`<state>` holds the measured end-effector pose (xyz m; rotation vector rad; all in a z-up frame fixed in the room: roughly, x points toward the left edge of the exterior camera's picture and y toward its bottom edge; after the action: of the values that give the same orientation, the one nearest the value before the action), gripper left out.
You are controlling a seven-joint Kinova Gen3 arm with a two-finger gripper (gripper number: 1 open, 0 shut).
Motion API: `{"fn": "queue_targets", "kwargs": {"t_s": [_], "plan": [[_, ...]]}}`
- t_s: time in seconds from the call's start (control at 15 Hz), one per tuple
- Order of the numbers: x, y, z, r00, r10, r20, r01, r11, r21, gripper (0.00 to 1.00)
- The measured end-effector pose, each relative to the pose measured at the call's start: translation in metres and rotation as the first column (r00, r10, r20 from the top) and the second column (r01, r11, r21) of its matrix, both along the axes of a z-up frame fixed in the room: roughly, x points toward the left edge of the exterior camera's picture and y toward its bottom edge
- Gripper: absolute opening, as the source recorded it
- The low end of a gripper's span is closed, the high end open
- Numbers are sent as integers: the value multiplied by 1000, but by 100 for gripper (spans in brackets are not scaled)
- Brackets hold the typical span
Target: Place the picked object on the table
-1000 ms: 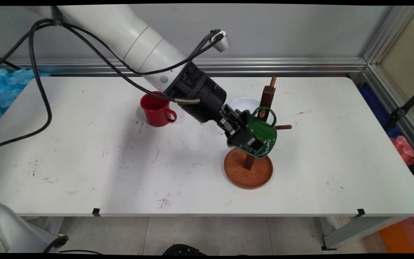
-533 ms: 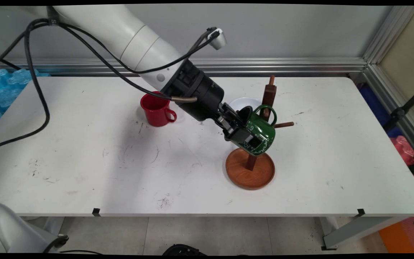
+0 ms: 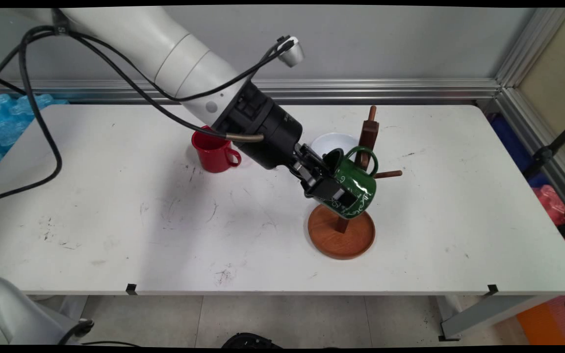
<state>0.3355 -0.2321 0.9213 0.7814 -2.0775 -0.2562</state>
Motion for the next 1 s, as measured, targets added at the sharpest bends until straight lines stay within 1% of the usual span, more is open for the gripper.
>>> {"fn": "queue_targets", "kwargs": {"t_s": [0.6,1.0], "plan": [[-2,11,14,1000,7,-22,-7,1000,-5,0],[4,32,30,1000,3,-17,-3,1000,0,0]]}}
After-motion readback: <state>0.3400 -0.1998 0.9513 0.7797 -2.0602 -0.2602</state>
